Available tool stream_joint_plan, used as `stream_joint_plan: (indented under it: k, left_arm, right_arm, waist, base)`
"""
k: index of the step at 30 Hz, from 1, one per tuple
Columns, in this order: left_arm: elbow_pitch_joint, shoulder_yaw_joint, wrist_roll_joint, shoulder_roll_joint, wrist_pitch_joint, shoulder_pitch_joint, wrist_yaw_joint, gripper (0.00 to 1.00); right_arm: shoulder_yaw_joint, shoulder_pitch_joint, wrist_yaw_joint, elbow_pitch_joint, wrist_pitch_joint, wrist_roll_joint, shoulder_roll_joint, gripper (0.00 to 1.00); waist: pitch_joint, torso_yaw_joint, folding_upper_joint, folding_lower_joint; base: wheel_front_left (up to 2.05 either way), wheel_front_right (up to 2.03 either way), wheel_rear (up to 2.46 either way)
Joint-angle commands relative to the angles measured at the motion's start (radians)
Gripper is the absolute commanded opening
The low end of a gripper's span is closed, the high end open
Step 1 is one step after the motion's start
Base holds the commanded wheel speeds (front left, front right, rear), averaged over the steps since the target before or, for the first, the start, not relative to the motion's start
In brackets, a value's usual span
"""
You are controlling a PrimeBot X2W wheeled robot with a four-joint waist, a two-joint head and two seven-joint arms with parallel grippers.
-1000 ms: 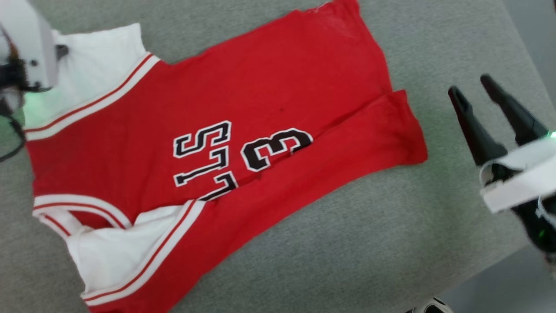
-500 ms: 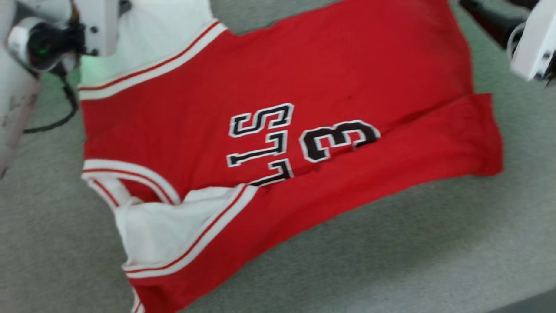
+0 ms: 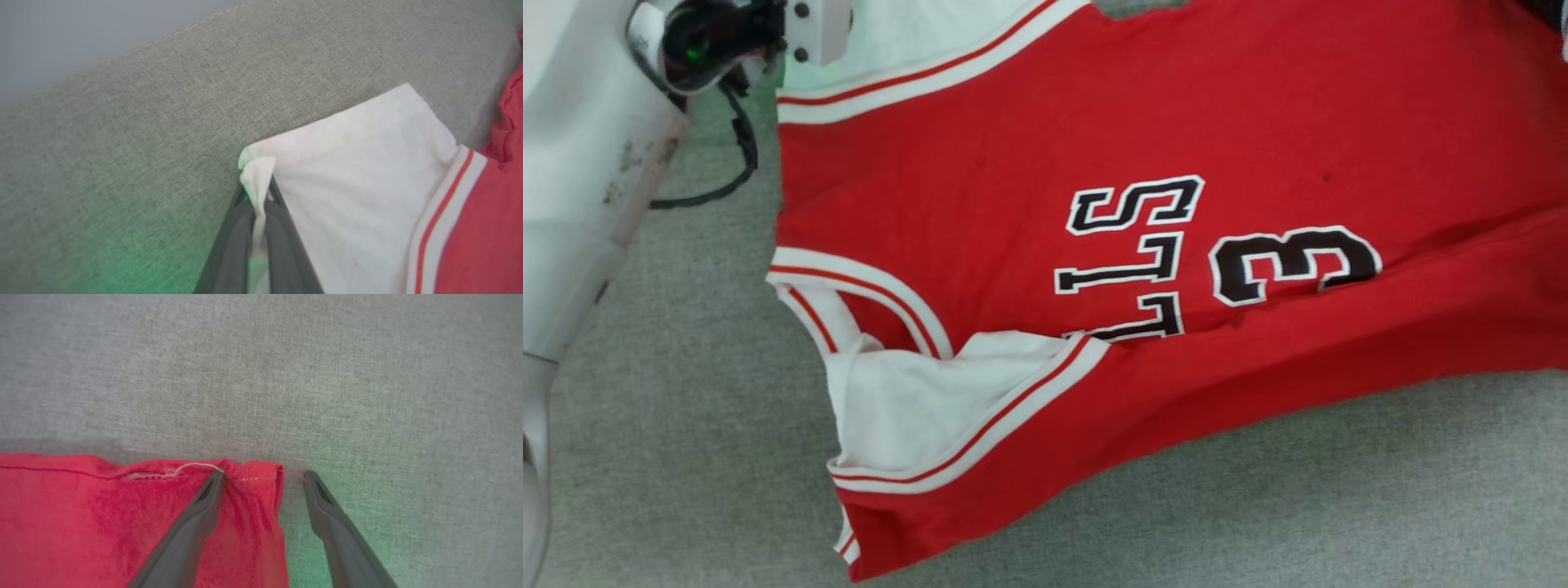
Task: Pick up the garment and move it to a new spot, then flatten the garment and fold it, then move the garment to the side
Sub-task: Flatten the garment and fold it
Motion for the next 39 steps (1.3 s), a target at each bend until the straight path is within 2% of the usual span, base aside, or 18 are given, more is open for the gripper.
stream_joint_plan:
  k: [1,9,14,17,21,22,29,35,39]
  left_arm:
    - [0.028,-0.037,0.001,0.01,0.007,0.061,0.004,0.0]
    - [-0.002,-0.034,-0.061,-0.009,-0.109,0.092,0.003,0.0]
    - [-0.09,-0.05,-0.119,0.019,-0.182,0.145,0.003,0.0]
    - [-0.195,-0.068,-0.163,0.061,-0.224,0.206,0.003,0.0]
    - [-0.373,-0.101,-0.197,0.153,-0.287,0.299,0.003,0.0]
    - [-0.373,-0.101,-0.197,0.153,-0.287,0.299,0.003,0.0]
    - [-0.613,-0.142,-0.201,0.316,-0.41,0.481,0.003,0.0]
    - [-0.761,-0.155,-0.212,0.396,-0.514,0.631,0.037,0.0]
    - [-0.806,-0.18,-0.218,0.407,-0.546,0.706,0.063,0.0]
  right_arm:
    - [0.053,0.055,0.002,0.015,0.011,0.022,0.039,0.0]
    - [0.09,0.069,0.002,-0.026,-0.078,0.088,-0.04,0.0]
    - [0.12,0.116,0.002,-0.112,-0.15,0.14,-0.109,0.0]
    - [0.158,0.184,0.001,-0.194,-0.182,0.173,-0.168,0.0]
    - [0.196,0.281,0.001,-0.306,-0.209,0.212,-0.262,0.0]
    - [0.196,0.281,0.001,-0.306,-0.209,0.212,-0.262,0.0]
    - [0.223,0.463,0.001,-0.47,-0.265,0.278,-0.401,0.0]
    - [0.197,0.588,0.001,-0.502,-0.329,0.325,-0.458,0.0]
    - [0.175,0.656,0.001,-0.492,-0.371,0.355,-0.466,0.0]
  waist:
    - [0.007,0.017,-0.0001,0.0]
    - [-0.1,0.044,-0.0001,0.0]
    - [-0.206,0.072,-0.0001,0.0]
    - [-0.269,0.084,-0.0001,0.0]
    - [-0.33,0.095,-0.0001,0.0]
    - [-0.33,0.095,-0.0001,0.0]
    - [-0.386,0.101,-0.0001,0.0]
    - [-0.401,0.102,-0.0001,0.0]
    - [-0.402,0.107,-0.0001,0.0]
  base:
    - [0.0,0.0,0.0]
    - [0.0,0.0,0.0]
    - [0.0,0.0,0.0]
    - [0.0,0.0,0.0]
    - [0.0,0.0,0.0]
    - [0.0,0.0,0.0]
    - [0.0,0.0,0.0]
    - [0.0,0.0,0.0]
    - [0.0,0.0,0.0]
